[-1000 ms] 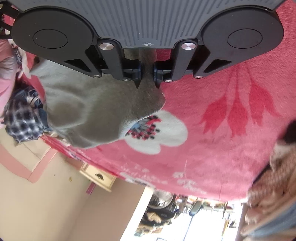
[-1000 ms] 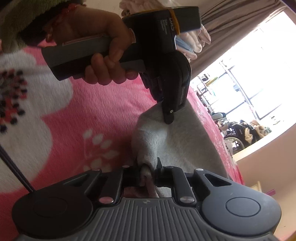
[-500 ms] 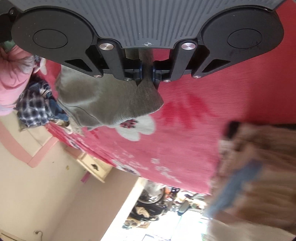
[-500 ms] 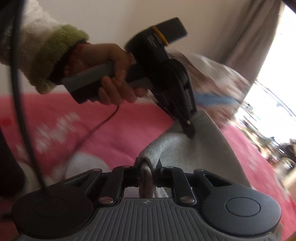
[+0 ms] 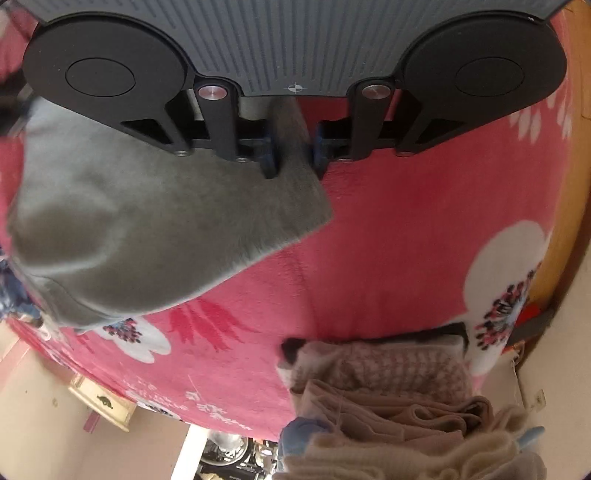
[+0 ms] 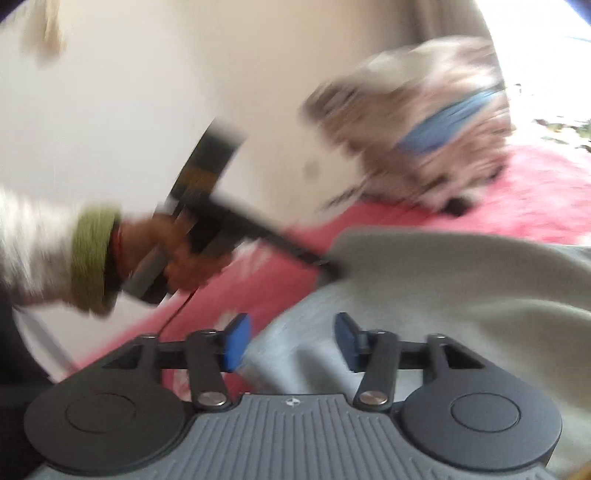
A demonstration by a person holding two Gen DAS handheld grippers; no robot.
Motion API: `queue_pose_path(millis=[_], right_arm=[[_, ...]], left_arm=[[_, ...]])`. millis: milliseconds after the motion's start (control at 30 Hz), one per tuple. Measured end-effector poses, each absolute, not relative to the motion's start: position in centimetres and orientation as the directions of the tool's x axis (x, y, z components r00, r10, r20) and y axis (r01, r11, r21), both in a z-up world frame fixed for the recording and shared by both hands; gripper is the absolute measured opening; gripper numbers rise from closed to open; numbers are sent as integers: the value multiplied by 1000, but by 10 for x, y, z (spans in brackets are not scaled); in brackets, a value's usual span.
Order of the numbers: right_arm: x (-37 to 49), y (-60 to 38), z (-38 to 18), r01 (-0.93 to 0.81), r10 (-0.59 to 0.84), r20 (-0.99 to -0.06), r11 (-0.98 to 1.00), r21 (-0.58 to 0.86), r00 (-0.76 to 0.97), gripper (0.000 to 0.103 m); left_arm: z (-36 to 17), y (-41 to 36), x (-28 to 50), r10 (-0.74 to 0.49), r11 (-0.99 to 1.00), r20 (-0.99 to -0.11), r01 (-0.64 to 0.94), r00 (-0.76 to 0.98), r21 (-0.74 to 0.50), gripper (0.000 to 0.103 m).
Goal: Fold clothes
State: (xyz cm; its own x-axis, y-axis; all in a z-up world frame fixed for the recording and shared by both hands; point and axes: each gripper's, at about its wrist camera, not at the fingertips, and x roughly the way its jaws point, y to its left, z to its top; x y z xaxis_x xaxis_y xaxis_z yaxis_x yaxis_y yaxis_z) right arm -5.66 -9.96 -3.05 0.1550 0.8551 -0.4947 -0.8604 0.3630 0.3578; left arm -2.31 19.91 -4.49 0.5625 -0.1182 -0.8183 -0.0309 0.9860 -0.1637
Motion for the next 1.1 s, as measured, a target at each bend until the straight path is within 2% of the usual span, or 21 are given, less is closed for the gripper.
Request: queue_pose_path(millis=[100, 233, 300, 367, 467, 500, 533, 567, 633, 667, 767, 900, 1067, 1100], right_arm=[[-29, -165, -18, -778, 820, -457, 522, 349, 345, 56], [14, -238, -7, -602, 659, -431, 747, 281, 616, 54], [45, -246, -13, -529, 572, -456, 816, 233, 682, 47], [76, -246, -27, -505, 530, -479, 841, 194, 700, 35], [106, -241, -62, -447, 443, -524, 885, 127, 727, 28], [121, -242, -77, -401, 379, -564, 911, 91, 734, 22], [131, -246, -90, -372, 349, -596, 924, 89, 724, 5], [135, -253, -96, -365, 354, -596, 925, 108, 721, 1], [126, -256, -85, -378, 366, -585, 920, 107, 724, 2], [122, -257, -80, -386, 372, -578, 916, 106, 726, 8], [124, -242, -68, -461, 429, -530, 884, 79, 732, 8], [156, -231, -93, -448, 377, -582, 894, 24, 720, 0], [153, -235, -87, -436, 334, -593, 899, -33, 733, 0], [148, -244, -81, -425, 330, -590, 905, -24, 736, 5]], left_arm=[[-31, 214, -30, -109, 984, -799, -50, 592, -172, 38], [-3, 224, -27, -44, 988, -745, -81, 666, -131, 40], [4, 212, -13, -71, 988, -716, -50, 694, -146, 41], [3, 189, 8, -110, 988, -707, -4, 698, -157, 41], [-18, 141, 40, -147, 989, -725, 77, 673, -129, 41], [-28, 129, 50, -136, 991, -738, 91, 661, -101, 41], [-40, 118, 59, -111, 993, -752, 96, 650, -63, 41], [-51, 110, 67, -88, 995, -761, 88, 643, -41, 42], [-65, 102, 77, -65, 997, -769, 67, 636, -28, 44], [-65, 102, 77, -63, 998, -763, 56, 643, -35, 46], [-64, 101, 76, -58, 998, -752, 42, 657, -40, 46], [-67, 98, 76, -50, 999, -750, 41, 659, -30, 47], [-67, 105, 78, -63, 998, -747, 26, 662, -61, 53], [-66, 106, 78, -64, 998, -747, 29, 661, -60, 53]])
